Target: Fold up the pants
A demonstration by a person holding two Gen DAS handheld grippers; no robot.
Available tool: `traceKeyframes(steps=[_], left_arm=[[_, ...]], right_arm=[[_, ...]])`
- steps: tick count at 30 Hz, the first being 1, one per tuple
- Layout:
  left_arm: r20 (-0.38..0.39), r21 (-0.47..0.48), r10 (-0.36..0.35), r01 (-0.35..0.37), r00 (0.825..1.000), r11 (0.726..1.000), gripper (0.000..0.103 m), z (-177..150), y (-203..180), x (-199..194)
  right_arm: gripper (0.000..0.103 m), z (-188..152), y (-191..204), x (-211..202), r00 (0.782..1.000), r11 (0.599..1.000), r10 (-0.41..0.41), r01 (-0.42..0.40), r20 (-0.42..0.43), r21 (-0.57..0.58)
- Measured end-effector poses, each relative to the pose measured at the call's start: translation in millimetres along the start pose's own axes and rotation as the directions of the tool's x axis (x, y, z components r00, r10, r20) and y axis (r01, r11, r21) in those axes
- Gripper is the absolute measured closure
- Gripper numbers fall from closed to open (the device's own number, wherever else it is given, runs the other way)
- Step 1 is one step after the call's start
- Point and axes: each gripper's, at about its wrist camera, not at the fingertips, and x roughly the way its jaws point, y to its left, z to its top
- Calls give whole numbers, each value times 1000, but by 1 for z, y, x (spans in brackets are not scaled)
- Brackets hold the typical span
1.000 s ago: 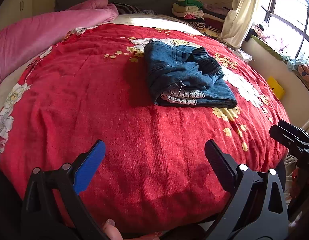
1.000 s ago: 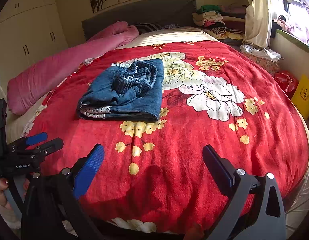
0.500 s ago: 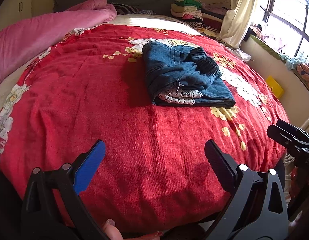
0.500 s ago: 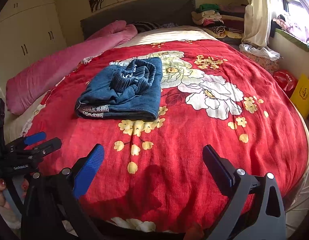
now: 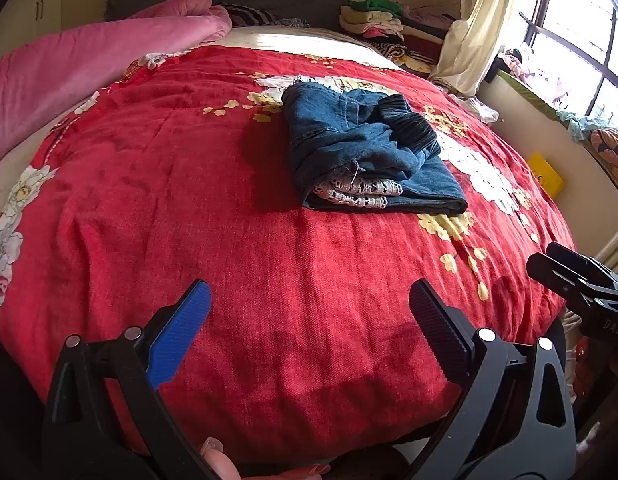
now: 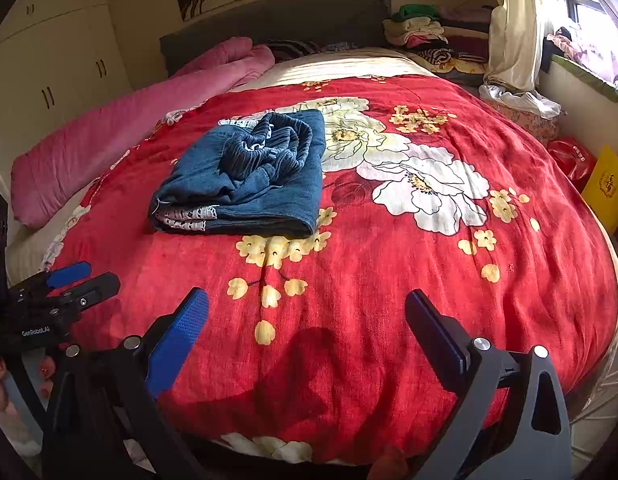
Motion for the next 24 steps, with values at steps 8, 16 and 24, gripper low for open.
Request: traceKeyframes(steps=[8,16,24], left_arm=[[-13,25,15,-14,1000,1000,10,-2,-2,2],[24,-41,4,-3,1000,999,10,12,31,-3],[-70,-90,363,-368,929,925,10,85,167,60]], right_arm=[[5,-1,-4,3,1000,1000,0,0,-5,8],[5,2,-33,11,999,998,-42,42,-8,50],[5,55,-167,51,948,936,-315,319,-45,148]])
